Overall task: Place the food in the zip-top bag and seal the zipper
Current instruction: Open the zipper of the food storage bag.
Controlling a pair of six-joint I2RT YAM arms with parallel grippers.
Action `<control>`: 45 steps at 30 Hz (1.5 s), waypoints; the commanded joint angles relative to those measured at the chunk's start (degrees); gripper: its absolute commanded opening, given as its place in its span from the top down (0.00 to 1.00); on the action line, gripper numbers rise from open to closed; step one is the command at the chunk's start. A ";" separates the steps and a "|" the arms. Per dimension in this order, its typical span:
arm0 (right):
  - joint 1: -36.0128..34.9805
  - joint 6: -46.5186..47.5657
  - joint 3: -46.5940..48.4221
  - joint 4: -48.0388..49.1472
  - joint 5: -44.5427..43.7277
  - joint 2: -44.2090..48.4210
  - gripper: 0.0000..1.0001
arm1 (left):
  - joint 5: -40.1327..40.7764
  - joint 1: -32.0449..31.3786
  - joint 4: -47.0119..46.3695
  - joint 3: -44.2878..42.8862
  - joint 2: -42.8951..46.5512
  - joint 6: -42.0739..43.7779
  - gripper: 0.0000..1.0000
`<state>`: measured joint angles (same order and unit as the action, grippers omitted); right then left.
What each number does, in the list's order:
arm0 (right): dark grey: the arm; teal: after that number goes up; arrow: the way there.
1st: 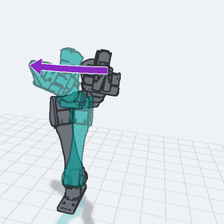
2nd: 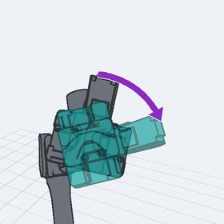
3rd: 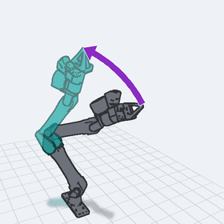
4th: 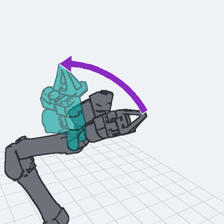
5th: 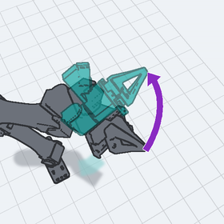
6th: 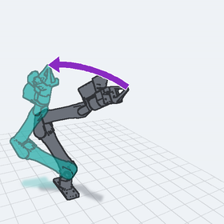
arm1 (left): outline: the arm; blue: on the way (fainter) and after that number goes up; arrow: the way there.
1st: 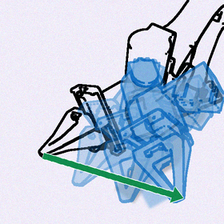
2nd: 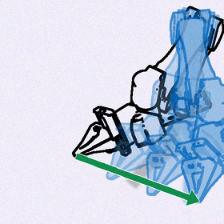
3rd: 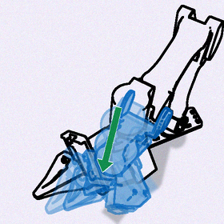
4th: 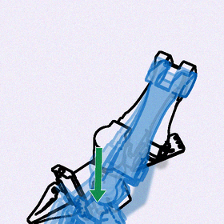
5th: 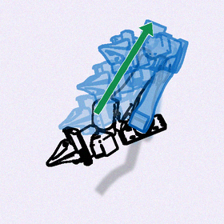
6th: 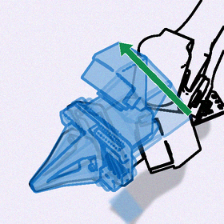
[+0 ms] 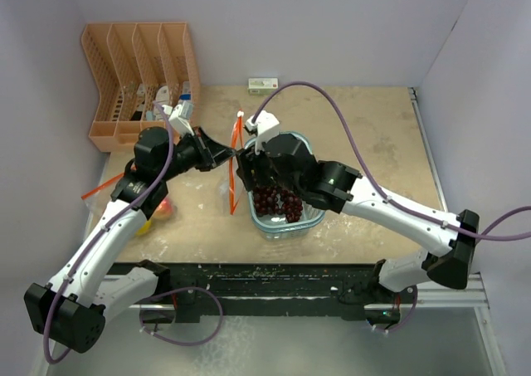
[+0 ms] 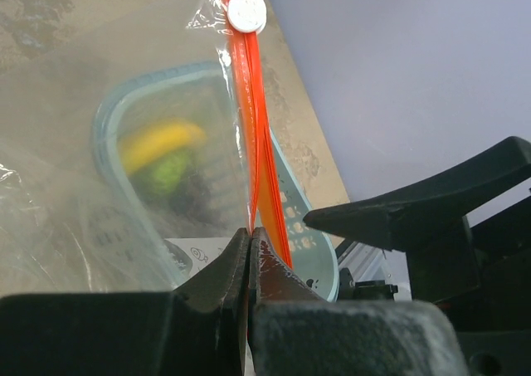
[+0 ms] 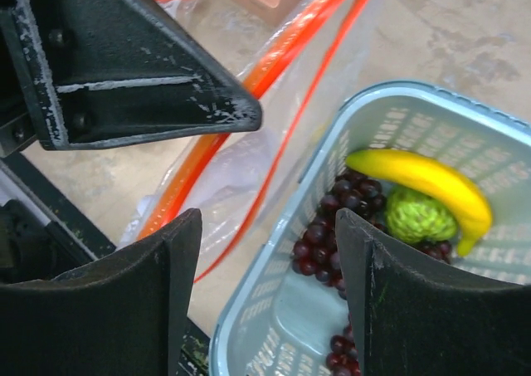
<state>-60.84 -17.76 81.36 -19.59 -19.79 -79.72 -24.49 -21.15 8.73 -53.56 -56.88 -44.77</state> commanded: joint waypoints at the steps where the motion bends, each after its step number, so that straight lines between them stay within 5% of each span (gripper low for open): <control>1: -0.15 -1.66 1.16 4.96 4.03 0.10 0.32 | -0.73 -0.25 -1.24 -2.35 1.02 1.20 1.00; 6: -0.12 -1.84 1.79 4.02 1.34 -3.11 0.36 | -1.62 -0.22 -1.71 -2.72 1.39 1.02 1.00; 10: -0.07 -1.94 1.88 3.24 -1.93 -4.90 0.49 | -1.58 -0.30 0.52 -3.69 2.70 2.20 1.00; 11: -0.03 -1.93 1.95 2.97 -3.00 -5.25 0.59 | -1.36 -0.30 1.41 -4.07 3.14 2.87 1.00; 13: 0.14 -2.68 2.06 1.89 -6.29 -5.69 0.97 | -0.30 -0.18 4.43 -5.33 4.40 5.33 1.00; 14: 0.30 -3.11 2.05 1.04 -8.26 -5.64 1.00 | 0.79 -0.16 7.04 -6.26 4.96 7.37 1.00; 23: 2.65 -6.04 -2.13 -2.06 -19.34 2.31 1.00 | 26.67 -0.19 31.00 -10.37 8.86 25.90 1.00; 33: 2.94 -5.50 0.55 -7.50 -19.15 0.04 1.00 | 34.81 -0.16 33.85 -13.05 7.61 30.39 1.00; 34: 2.95 -3.05 0.19 -5.59 -14.10 0.41 0.92 | 34.73 -0.18 33.21 -12.92 7.91 30.46 1.00; 36: 2.92 0.51 -1.31 -0.62 -4.11 2.17 0.48 | 34.54 -0.21 32.26 -12.85 8.43 30.24 1.00; 40: 2.92 3.67 -3.75 6.24 7.67 7.50 0.05 | 34.83 -0.17 31.39 -13.78 8.37 30.15 1.00; 45: 3.42 5.84 -5.20 4.09 6.28 11.90 0.01 | 37.16 -0.23 31.76 -15.85 8.30 31.87 1.00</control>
<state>-58.08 -15.35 76.03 -17.56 -15.25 -71.59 9.23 -21.71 41.69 -65.80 -49.21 -15.33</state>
